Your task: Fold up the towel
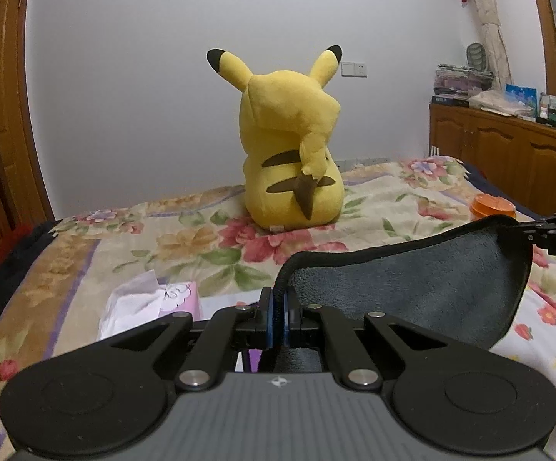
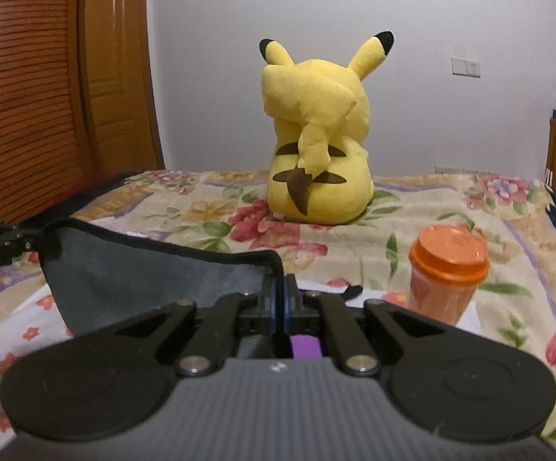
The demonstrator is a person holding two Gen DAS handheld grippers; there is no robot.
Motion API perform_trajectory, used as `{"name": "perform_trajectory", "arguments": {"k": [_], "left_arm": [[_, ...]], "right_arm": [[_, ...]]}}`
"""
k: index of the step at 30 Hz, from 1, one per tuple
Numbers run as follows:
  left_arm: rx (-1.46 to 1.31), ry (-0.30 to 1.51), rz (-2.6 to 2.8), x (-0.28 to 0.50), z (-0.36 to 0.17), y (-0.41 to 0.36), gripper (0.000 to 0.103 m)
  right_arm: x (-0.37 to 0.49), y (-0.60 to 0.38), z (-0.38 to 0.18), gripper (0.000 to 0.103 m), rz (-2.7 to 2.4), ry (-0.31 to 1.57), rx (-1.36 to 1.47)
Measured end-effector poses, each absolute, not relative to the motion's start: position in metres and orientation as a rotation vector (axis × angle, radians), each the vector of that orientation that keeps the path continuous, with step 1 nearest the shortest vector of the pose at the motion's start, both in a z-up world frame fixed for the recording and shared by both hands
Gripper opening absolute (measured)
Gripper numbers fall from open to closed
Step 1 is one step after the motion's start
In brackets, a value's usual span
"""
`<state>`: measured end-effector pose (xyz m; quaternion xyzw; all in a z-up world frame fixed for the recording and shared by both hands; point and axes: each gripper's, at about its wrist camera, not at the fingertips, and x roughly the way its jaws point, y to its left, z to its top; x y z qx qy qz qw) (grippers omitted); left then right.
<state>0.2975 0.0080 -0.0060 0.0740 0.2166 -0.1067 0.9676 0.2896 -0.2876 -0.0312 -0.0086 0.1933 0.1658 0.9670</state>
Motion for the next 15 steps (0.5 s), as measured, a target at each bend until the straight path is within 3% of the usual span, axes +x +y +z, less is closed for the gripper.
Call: {"name": "perform_trajectory", "arguments": {"k": [15], "left_arm": [[0.172, 0.418, -0.201, 0.350, -0.014, 0.001, 0.005]], "right_arm": [[0.332, -0.283, -0.042, 0.005, 0.312, 0.371, -0.089]]}}
